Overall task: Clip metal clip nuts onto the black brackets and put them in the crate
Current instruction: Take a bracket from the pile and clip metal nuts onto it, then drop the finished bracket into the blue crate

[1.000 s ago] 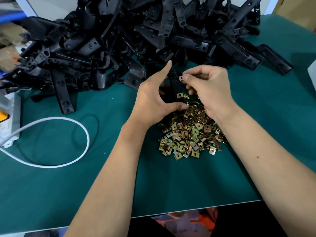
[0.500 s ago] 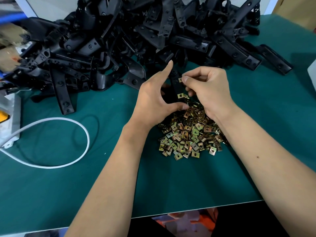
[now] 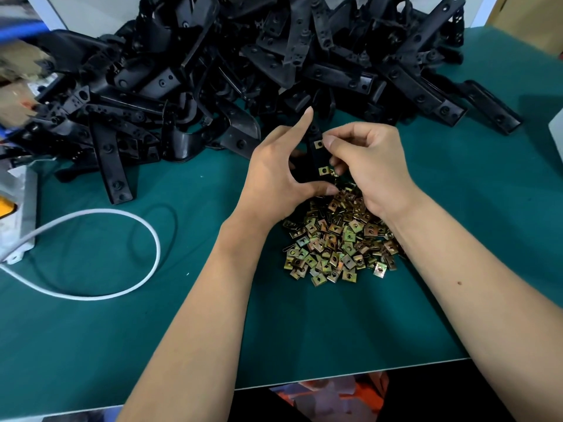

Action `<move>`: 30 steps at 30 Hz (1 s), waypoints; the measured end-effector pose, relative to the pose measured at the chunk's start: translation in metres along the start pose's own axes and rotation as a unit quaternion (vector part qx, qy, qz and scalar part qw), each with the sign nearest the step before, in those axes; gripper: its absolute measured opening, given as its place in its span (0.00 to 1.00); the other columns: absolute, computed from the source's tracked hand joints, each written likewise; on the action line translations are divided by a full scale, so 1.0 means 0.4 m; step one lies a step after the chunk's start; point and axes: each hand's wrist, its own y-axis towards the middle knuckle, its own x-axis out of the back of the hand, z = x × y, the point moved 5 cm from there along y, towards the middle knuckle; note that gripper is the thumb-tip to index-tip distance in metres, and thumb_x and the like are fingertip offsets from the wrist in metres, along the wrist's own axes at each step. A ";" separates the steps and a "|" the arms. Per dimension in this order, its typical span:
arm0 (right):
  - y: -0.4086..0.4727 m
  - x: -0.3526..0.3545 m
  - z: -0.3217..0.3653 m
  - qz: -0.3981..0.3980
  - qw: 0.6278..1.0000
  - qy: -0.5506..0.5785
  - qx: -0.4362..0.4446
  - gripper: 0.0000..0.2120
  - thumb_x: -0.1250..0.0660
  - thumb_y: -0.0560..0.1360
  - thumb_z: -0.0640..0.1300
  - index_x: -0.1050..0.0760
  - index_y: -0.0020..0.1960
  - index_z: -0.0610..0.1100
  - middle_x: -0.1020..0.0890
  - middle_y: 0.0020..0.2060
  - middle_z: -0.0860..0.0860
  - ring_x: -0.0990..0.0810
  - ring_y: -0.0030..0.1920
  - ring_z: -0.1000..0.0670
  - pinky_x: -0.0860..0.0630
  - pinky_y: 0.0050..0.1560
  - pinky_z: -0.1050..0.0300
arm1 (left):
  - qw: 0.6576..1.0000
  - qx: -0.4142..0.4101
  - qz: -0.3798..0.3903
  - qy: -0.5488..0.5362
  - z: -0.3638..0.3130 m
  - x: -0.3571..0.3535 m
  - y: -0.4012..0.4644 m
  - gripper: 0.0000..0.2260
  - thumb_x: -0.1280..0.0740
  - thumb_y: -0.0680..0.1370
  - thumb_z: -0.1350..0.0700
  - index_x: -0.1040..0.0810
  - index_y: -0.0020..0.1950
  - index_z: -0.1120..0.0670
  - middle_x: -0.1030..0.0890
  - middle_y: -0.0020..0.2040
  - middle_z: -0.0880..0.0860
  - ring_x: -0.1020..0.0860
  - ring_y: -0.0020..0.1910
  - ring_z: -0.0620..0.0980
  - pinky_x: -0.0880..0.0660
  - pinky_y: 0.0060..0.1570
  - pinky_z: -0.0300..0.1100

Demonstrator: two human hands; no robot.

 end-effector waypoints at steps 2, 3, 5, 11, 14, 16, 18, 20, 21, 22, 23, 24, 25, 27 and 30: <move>0.000 0.000 -0.004 -0.019 1.000 -0.010 -0.010 0.05 0.27 0.78 0.42 0.14 0.45 0.43 0.17 0.31 0.50 0.21 0.31 0.54 0.24 0.33 0.61 | 1.000 0.014 -0.002 0.004 0.001 0.002 0.001 0.53 0.16 0.62 0.42 0.37 0.82 0.50 0.24 0.58 0.46 0.23 0.53 0.42 0.31 0.52 0.26; -0.002 0.000 -0.004 -0.025 0.999 -0.025 -0.011 0.06 0.28 0.78 0.44 0.14 0.45 0.44 0.17 0.30 0.51 0.21 0.30 0.55 0.24 0.33 0.61 | 1.000 0.020 -0.003 0.006 0.000 0.002 0.000 0.53 0.16 0.62 0.42 0.37 0.82 0.50 0.24 0.58 0.47 0.23 0.54 0.43 0.30 0.53 0.29; -0.006 0.000 0.001 -0.028 0.998 -0.058 -0.003 0.09 0.29 0.79 0.47 0.14 0.42 0.47 0.19 0.28 0.52 0.22 0.29 0.55 0.24 0.34 0.59 | 0.999 0.030 -0.008 0.011 -0.006 0.001 0.000 0.53 0.16 0.62 0.43 0.38 0.82 0.50 0.23 0.58 0.48 0.23 0.55 0.45 0.29 0.55 0.32; -0.015 -0.009 0.025 -0.010 0.991 -0.124 0.042 0.17 0.34 0.80 0.47 0.19 0.40 0.36 0.21 0.32 0.37 0.23 0.34 0.39 0.23 0.38 0.40 | 0.999 0.042 -0.010 0.020 -0.025 0.002 0.000 0.52 0.16 0.63 0.44 0.37 0.82 0.53 0.23 0.56 0.52 0.23 0.56 0.48 0.27 0.59 0.39; -0.012 -0.006 0.025 -0.001 0.990 -0.132 0.043 0.18 0.34 0.80 0.47 0.20 0.40 0.34 0.20 0.32 0.37 0.24 0.33 0.42 0.24 0.39 0.39 | 0.998 0.051 -0.003 0.022 -0.026 0.000 0.002 0.53 0.16 0.63 0.44 0.38 0.82 0.52 0.23 0.57 0.51 0.23 0.57 0.48 0.29 0.59 0.37; -0.011 -0.005 0.024 0.002 0.990 -0.135 0.040 0.17 0.34 0.81 0.47 0.19 0.40 0.35 0.20 0.32 0.39 0.24 0.32 0.49 0.23 0.41 0.40 | 0.998 0.058 0.000 0.025 -0.025 0.000 0.003 0.53 0.16 0.63 0.44 0.38 0.82 0.52 0.23 0.57 0.50 0.23 0.57 0.47 0.30 0.58 0.34; -0.010 -0.004 0.022 0.001 0.989 -0.142 0.042 0.17 0.34 0.81 0.47 0.18 0.41 0.36 0.20 0.32 0.40 0.25 0.32 0.51 0.24 0.41 0.41 | 0.998 0.061 -0.002 0.028 -0.027 0.000 0.002 0.53 0.16 0.63 0.43 0.38 0.82 0.52 0.23 0.56 0.50 0.24 0.55 0.46 0.31 0.57 0.33; -0.008 -0.004 0.019 0.000 0.988 -0.148 0.041 0.16 0.34 0.81 0.47 0.18 0.41 0.37 0.20 0.32 0.41 0.25 0.32 0.52 0.24 0.40 0.44 | 0.997 0.063 -0.008 0.034 -0.028 -0.001 -0.001 0.53 0.16 0.63 0.43 0.38 0.82 0.53 0.23 0.55 0.50 0.26 0.54 0.45 0.32 0.56 0.33; -0.008 -0.006 0.019 -0.001 0.988 -0.149 0.039 0.15 0.34 0.81 0.47 0.18 0.41 0.39 0.21 0.30 0.44 0.24 0.32 0.54 0.25 0.37 0.47 | 0.997 0.063 -0.007 0.040 -0.030 -0.002 -0.001 0.53 0.17 0.64 0.43 0.38 0.82 0.53 0.23 0.55 0.50 0.26 0.54 0.45 0.32 0.56 0.33; -0.010 -0.011 0.020 -0.001 0.988 -0.153 0.036 0.14 0.33 0.81 0.48 0.17 0.42 0.42 0.20 0.30 0.49 0.23 0.32 0.56 0.25 0.35 0.53 | 0.997 0.066 -0.005 0.048 -0.029 -0.003 0.000 0.52 0.17 0.65 0.43 0.39 0.83 0.53 0.23 0.55 0.50 0.26 0.54 0.45 0.31 0.55 0.34; -0.014 -0.016 0.025 -0.002 0.986 -0.165 0.035 0.12 0.32 0.80 0.49 0.15 0.44 0.44 0.18 0.33 0.53 0.21 0.34 0.57 0.23 0.36 0.57 | 0.996 0.070 0.000 0.060 -0.030 -0.005 0.002 0.50 0.17 0.67 0.45 0.39 0.83 0.53 0.23 0.55 0.51 0.26 0.54 0.46 0.31 0.55 0.35; -0.018 -0.024 0.032 -0.001 0.981 -0.190 0.040 0.09 0.30 0.79 0.49 0.15 0.48 0.46 0.16 0.37 0.55 0.19 0.38 0.58 0.22 0.39 0.59 | 0.994 0.074 0.005 0.075 -0.029 -0.005 0.005 0.48 0.18 0.68 0.48 0.39 0.83 0.53 0.23 0.55 0.52 0.25 0.54 0.48 0.30 0.55 0.36; -0.022 -0.034 0.041 0.000 0.973 -0.226 0.049 0.07 0.28 0.78 0.49 0.14 0.50 0.46 0.15 0.42 0.55 0.17 0.43 0.57 0.20 0.45 0.59 | 0.993 0.077 0.008 0.092 -0.027 -0.001 0.007 0.46 0.19 0.70 0.52 0.39 0.83 0.53 0.23 0.56 0.53 0.24 0.54 0.50 0.30 0.54 0.37; -0.031 -0.038 0.058 0.004 0.959 -0.278 0.055 0.09 0.25 0.74 0.47 0.15 0.53 0.46 0.14 0.47 0.53 0.17 0.49 0.53 0.20 0.53 0.56 | 0.991 0.069 0.011 0.117 -0.038 0.000 0.011 0.42 0.23 0.72 0.59 0.39 0.82 0.54 0.22 0.56 0.56 0.24 0.55 0.54 0.28 0.53 0.42; -0.045 -0.014 0.077 0.001 0.947 -0.319 0.030 0.06 0.24 0.71 0.44 0.15 0.48 0.47 0.15 0.44 0.50 0.16 0.47 0.47 0.19 0.51 0.51 | 0.984 0.035 0.015 0.173 -0.091 -0.013 0.017 0.37 0.31 0.75 0.67 0.39 0.82 0.57 0.26 0.51 0.56 0.24 0.50 0.60 0.28 0.46 0.51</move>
